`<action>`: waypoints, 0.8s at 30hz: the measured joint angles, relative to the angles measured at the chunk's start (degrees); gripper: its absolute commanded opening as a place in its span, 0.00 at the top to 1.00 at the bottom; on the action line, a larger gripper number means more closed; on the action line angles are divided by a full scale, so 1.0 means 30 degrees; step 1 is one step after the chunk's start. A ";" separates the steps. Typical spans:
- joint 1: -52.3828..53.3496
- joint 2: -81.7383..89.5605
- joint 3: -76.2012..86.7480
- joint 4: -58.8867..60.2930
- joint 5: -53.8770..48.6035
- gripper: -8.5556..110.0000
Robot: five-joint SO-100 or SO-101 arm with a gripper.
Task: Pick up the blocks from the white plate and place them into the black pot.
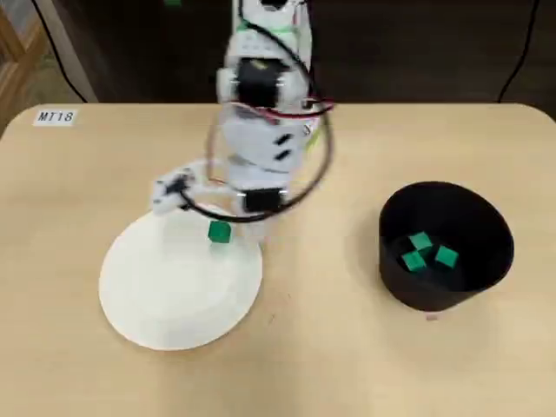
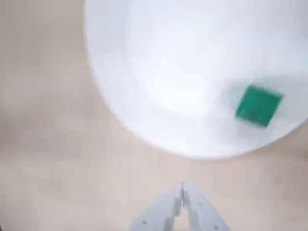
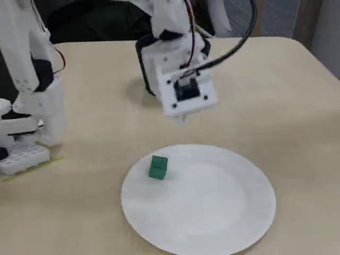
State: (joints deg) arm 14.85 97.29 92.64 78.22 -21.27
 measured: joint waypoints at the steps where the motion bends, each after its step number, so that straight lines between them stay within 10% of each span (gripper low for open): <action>1: 0.0410 0.0029 -0.0117 0.0205 -0.0176 0.95; 24: 0.2783 0.0586 0.1816 0.4600 -0.0381 0.95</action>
State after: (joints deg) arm 23.20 99.05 98.09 92.02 -22.41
